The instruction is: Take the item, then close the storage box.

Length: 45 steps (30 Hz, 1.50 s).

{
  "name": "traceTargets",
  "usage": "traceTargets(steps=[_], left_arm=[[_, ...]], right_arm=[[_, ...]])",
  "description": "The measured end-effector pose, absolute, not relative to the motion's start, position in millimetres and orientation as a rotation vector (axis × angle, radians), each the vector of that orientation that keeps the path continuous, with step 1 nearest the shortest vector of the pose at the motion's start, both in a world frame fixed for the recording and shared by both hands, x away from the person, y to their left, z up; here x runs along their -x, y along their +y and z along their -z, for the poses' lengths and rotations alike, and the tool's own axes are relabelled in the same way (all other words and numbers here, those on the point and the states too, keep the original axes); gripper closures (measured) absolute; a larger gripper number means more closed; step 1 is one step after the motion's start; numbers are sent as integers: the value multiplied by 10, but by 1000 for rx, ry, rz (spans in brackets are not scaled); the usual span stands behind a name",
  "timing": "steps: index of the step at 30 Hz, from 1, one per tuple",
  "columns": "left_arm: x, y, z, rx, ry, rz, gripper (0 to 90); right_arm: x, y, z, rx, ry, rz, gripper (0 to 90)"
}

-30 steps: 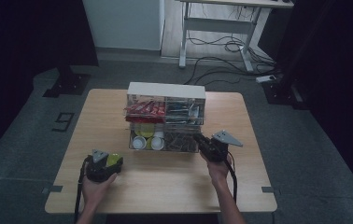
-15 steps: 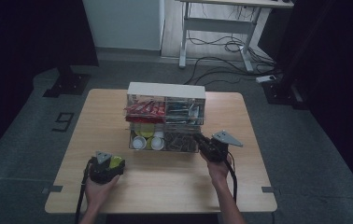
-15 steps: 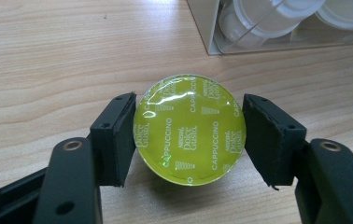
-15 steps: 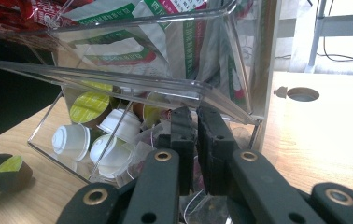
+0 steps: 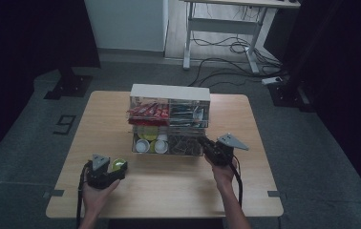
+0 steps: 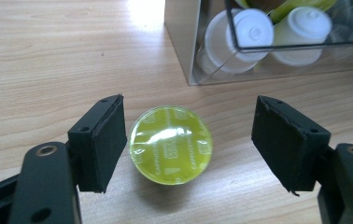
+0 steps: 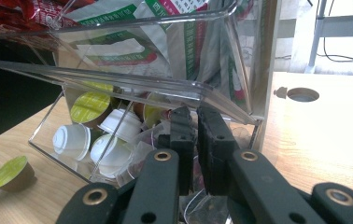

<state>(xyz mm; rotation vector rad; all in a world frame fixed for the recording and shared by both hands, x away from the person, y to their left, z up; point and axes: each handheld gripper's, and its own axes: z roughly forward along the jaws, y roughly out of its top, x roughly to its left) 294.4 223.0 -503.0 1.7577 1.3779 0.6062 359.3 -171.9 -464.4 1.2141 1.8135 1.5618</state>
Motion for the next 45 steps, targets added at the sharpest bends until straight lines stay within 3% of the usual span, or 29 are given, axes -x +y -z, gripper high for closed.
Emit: traceTargets(steps=[21, 45], left_arm=[[-2727, 2370, 5038, -1699, 1365, -564, 272], [-2734, 2434, 5061, -1695, 1377, -519, 275]], right_arm=[[-3526, -1645, 4729, -1231, 1853, -1536, 851], [-3414, -1622, 4857, -1243, 1877, -1498, 892]])
